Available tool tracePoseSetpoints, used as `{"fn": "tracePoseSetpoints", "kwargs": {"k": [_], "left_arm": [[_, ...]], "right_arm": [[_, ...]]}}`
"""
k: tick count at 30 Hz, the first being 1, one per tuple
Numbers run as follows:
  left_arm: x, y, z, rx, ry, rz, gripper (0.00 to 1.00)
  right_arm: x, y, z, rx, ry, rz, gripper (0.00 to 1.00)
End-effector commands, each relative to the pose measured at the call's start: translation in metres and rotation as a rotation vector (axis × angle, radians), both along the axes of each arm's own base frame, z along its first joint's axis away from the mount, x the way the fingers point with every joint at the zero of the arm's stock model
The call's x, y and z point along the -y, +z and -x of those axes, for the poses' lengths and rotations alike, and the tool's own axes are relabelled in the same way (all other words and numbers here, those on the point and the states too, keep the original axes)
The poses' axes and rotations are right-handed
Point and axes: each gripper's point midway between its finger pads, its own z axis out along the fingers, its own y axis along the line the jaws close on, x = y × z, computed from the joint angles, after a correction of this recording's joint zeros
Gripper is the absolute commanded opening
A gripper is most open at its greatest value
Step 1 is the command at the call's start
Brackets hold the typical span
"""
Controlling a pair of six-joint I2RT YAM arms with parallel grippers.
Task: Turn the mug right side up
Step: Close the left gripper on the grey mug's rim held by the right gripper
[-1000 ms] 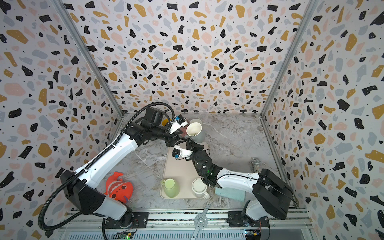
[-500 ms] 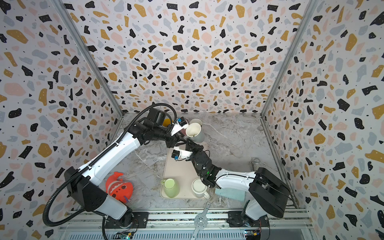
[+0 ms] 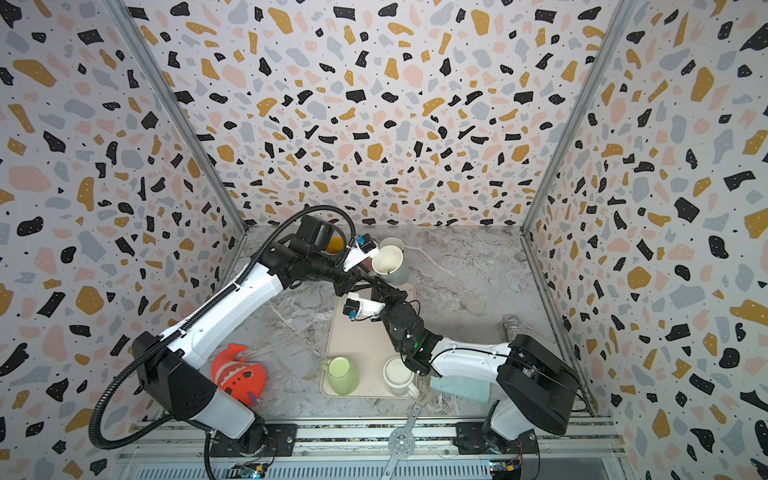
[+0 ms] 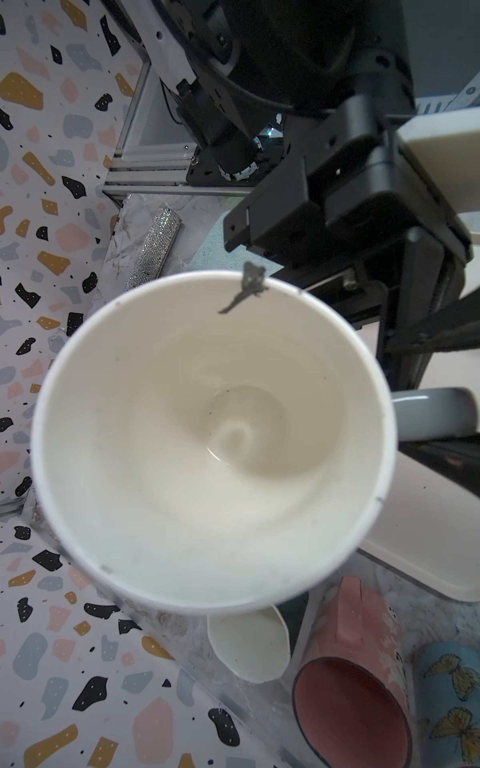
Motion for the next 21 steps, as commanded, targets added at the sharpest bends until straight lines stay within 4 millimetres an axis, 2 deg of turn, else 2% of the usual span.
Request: {"fn": "tracePoseSetpoints", "kwargs": {"k": [1,10,20,21], "left_arm": [[0.017,0.001,0.029,-0.092,-0.093,0.036,0.25],[0.017,-0.005,0.027,-0.115,-0.09,0.015,0.0],[0.022,-0.006,0.01,-0.111,-0.017,0.023,0.0],[0.022,-0.006,0.009,-0.108,-0.012,0.023,0.0]], "right_arm": [[0.003,0.04,-0.001,0.073,-0.012,-0.12,0.0],[0.004,0.04,-0.001,0.073,-0.017,-0.123,0.0],[0.017,0.037,-0.004,0.052,-0.082,-0.129,0.0],[0.019,0.036,-0.004,0.049,-0.088,-0.13,0.04]]}}
